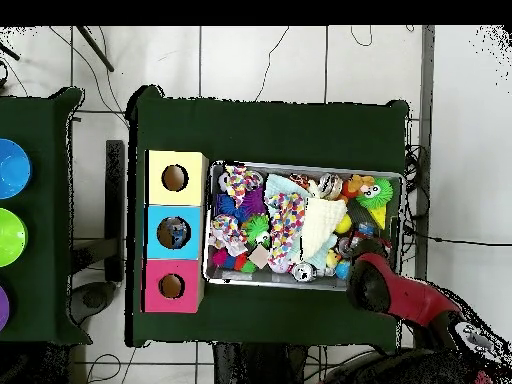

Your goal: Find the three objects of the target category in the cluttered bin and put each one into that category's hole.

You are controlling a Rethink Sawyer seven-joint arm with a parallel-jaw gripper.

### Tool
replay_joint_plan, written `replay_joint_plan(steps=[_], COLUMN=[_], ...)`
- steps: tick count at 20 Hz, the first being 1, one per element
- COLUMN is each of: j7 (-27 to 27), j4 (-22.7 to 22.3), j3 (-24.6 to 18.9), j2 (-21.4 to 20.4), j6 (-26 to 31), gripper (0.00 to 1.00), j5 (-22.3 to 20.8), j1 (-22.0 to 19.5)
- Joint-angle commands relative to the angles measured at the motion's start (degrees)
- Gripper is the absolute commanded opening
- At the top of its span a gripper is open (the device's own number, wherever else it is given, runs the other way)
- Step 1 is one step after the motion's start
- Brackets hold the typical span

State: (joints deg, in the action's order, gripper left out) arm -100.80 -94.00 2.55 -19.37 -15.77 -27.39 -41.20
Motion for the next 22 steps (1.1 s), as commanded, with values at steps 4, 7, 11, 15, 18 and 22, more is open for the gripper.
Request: replay_joint_plan(steps=[4, 7, 11, 15, 18, 22], j7=[-10.87, -11.40, -11.73, -10.89, -10.58, -10.78], j4=[-2.89, -2.68, -2.34, -1.77, -1.81, -2.05], j3=[2.38, 2.78, 2.28, 0.65, 0.32, 0.15], j2=[9.09, 11.58, 13.87, 14.62, 14.74, 14.76], j6=[-5.90, -8.94, -8.08, -5.91, -4.96, -5.27], gripper=[1.00, 1.00, 1.00, 1.00, 1.00, 1.00], j5=[3.58, 4.36, 5.91, 5.82, 6.23, 6.44], j1=[2.61, 2.36, 1.30, -0.35, -0.57, -0.70])
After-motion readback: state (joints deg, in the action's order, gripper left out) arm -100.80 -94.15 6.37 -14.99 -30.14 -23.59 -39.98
